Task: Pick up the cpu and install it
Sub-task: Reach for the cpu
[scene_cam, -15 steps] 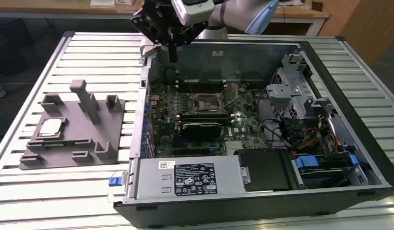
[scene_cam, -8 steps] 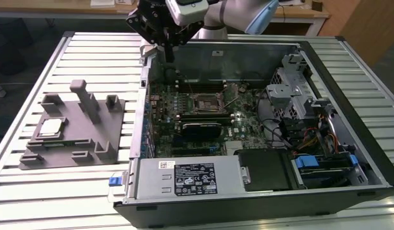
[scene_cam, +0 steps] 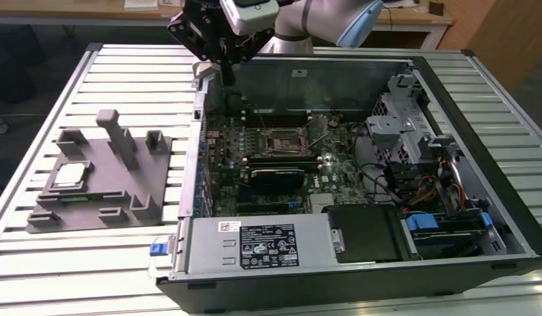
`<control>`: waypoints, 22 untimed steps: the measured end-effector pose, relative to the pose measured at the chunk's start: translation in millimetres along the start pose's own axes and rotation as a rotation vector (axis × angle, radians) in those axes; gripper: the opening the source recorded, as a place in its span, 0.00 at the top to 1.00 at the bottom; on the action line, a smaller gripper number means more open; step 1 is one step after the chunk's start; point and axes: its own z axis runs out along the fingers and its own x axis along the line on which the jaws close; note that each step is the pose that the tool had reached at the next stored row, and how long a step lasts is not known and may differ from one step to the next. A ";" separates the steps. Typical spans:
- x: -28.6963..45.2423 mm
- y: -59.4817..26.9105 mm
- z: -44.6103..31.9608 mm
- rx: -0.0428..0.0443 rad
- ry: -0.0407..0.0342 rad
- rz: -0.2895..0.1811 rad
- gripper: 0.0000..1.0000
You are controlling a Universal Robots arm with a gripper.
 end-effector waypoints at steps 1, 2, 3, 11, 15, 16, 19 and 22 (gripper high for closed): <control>0.8 -0.1 0.0 0.0000 0.0000 0.000 0.89; 1.6 -0.1 0.0 0.0000 0.0000 0.000 0.89; 2.4 -0.2 0.0 0.0000 0.0000 0.000 0.89; 8.6 -0.7 0.0 -0.0001 -0.0001 0.000 0.89; 11.1 -0.8 0.0 0.0000 0.0000 0.000 0.89; 11.7 -0.9 0.0 0.0000 0.0000 0.000 0.89; 13.7 -1.1 0.0 0.0000 0.0000 0.000 0.89; 15.6 -1.2 0.0 -0.0001 0.0000 0.000 0.89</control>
